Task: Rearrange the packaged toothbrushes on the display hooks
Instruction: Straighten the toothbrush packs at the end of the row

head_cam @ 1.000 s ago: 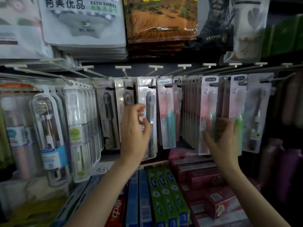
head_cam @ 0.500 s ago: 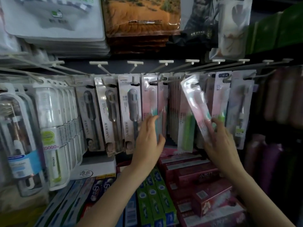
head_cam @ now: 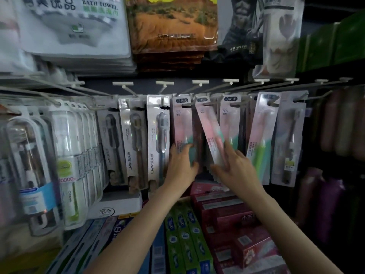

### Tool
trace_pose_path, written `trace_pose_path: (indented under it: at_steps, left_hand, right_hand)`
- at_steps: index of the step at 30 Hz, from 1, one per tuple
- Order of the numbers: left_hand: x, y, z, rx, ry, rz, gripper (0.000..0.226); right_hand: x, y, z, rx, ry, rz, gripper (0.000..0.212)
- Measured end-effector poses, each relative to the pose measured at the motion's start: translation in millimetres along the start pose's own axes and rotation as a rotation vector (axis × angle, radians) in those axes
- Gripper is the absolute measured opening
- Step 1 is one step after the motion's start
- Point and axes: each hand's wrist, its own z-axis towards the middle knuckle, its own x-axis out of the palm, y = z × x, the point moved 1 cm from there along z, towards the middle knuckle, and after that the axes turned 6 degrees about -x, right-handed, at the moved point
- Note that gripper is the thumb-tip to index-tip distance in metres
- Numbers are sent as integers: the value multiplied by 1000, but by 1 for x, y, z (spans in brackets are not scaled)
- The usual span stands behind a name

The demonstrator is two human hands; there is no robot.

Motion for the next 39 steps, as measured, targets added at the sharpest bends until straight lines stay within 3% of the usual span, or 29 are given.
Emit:
trace_pose_path:
  at_steps: [7, 9, 12, 14, 20, 25, 30, 39]
  left_hand:
    - [0, 7, -5, 33, -40, -4, 47]
    - [-1, 9, -8, 51, -58, -29, 43]
    - [-2, 15, -10, 77, -69, -70, 36]
    - [0, 20, -11, 100, -107, -101, 32]
    - [2, 26, -8, 136, -182, -94, 26]
    - [-1, 30, -11, 181, -215, -70, 23]
    - [-2, 35, -10, 181, -242, -63, 21]
    - [1, 32, -16, 176, -209, -49, 18]
  right_hand:
    - [17, 14, 13, 50, 39, -83, 74]
    - [17, 10, 7, 4, -83, -75, 60]
    - [11, 0, -5, -41, -399, 7, 33]
    - [13, -9, -7, 2, -448, -7, 38]
    - [22, -17, 11, 260, -198, 94, 81]
    - [15, -16, 8, 280, -131, 196, 78]
    - [-6, -13, -11, 320, 51, 232, 71]
    - [-37, -28, -28, 286, -23, 106, 69]
